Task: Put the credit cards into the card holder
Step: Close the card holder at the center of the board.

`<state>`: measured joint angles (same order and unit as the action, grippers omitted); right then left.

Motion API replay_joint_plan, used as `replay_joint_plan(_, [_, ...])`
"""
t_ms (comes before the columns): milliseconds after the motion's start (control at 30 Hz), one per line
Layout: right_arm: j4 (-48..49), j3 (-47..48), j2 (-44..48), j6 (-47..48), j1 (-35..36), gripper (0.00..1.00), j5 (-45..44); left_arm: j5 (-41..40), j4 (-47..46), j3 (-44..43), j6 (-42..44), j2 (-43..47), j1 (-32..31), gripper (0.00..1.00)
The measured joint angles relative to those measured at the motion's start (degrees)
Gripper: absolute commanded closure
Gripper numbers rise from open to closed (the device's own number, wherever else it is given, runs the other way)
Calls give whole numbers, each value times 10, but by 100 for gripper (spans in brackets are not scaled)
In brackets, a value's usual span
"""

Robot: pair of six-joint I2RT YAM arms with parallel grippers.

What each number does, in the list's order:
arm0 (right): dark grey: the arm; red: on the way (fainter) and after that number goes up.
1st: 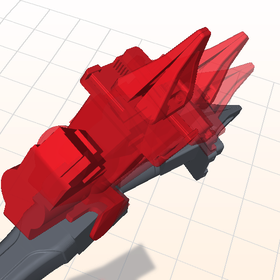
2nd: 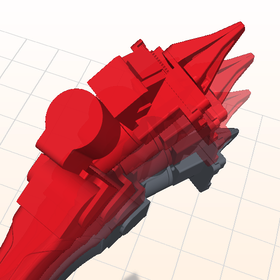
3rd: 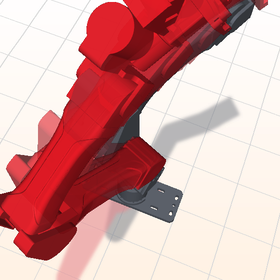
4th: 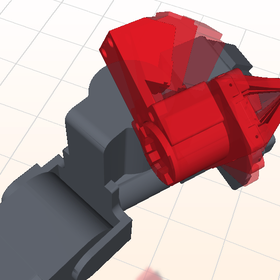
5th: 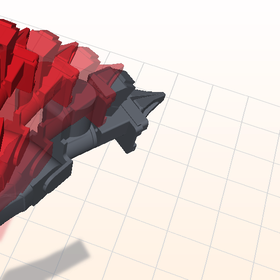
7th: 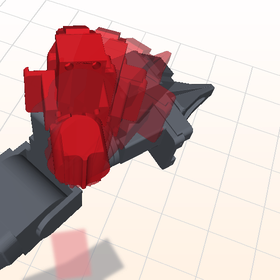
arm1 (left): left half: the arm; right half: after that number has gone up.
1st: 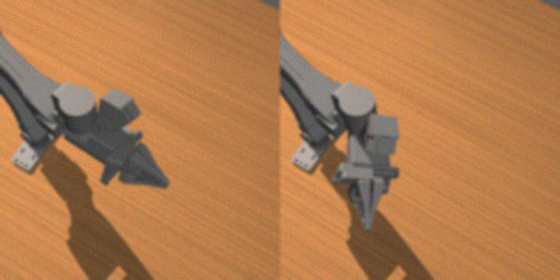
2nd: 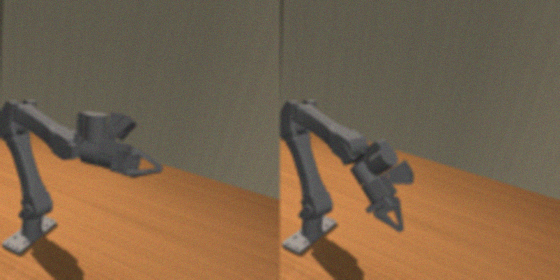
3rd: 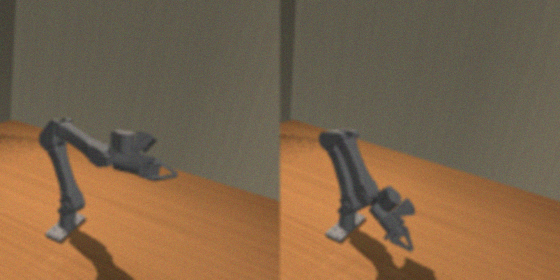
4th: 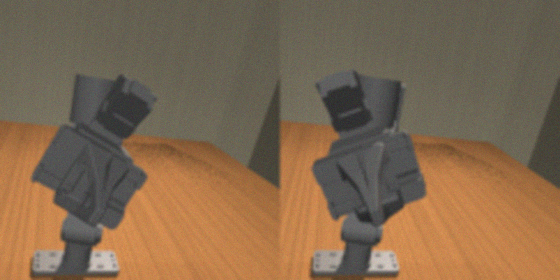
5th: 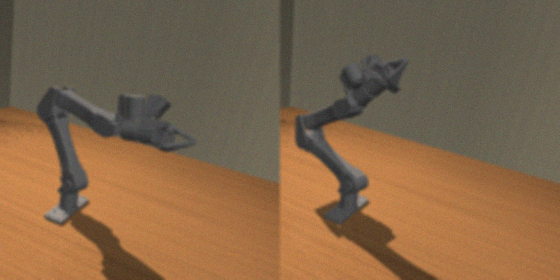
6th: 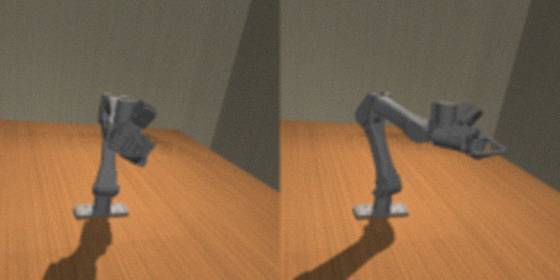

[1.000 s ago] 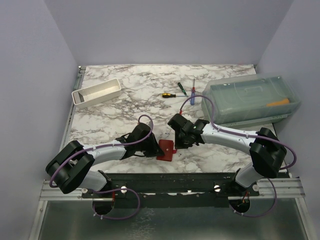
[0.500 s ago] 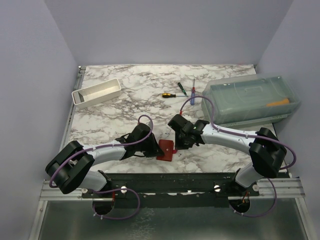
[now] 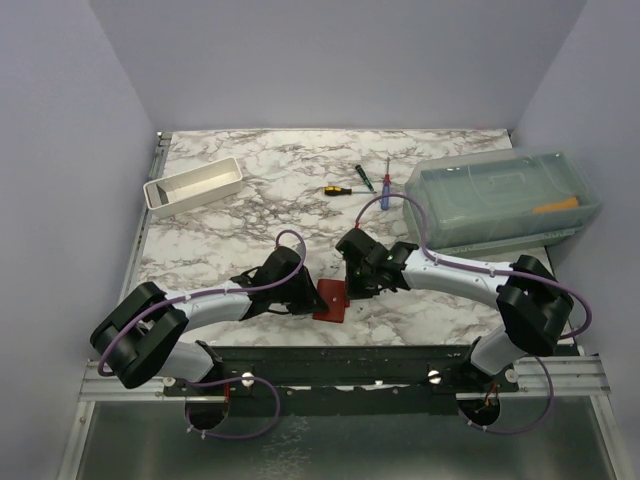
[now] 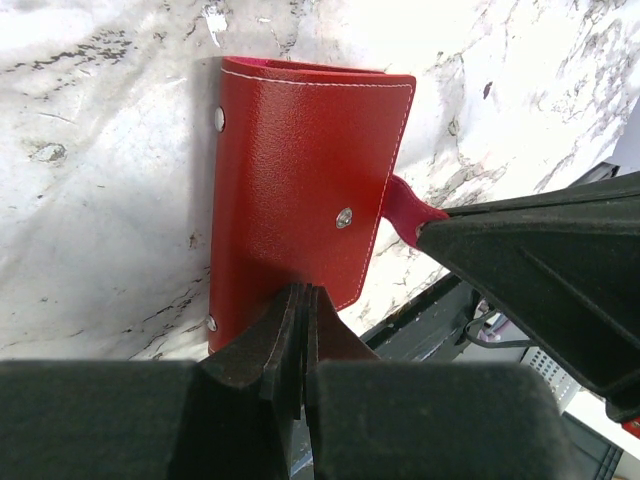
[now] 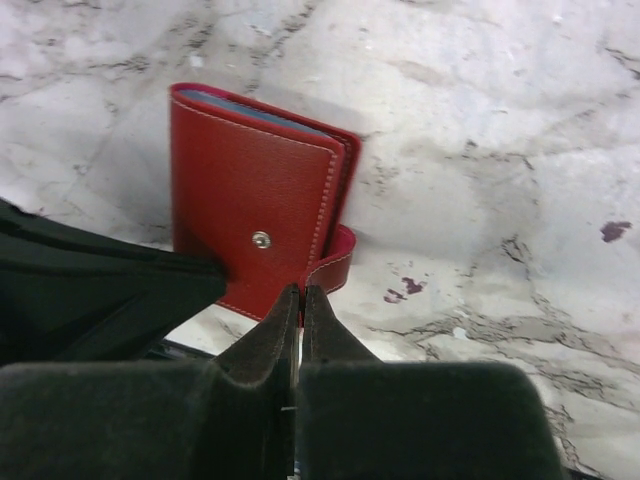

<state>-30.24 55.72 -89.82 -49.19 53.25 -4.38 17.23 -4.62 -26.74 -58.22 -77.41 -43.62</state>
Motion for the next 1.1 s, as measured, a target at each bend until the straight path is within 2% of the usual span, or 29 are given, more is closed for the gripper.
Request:
replay_joint_plan(267, [38,16,-41,26,0,100,32,0,0,1,0,2,0,94])
replay_joint_plan(733, [24,50,-83,34,0,100,40,0,2,3,0,5,0,95])
replay_joint_plan(800, [21,53,-86,34,0,96,40,0,2,3,0,5,0,95])
replay_joint_plan(900, [18,56,-88,34,0,86,40,0,2,3,0,5,0,95])
replay_joint_plan(1100, [23,55,-87,29,0,82,41,0,2,3,0,5,0,95])
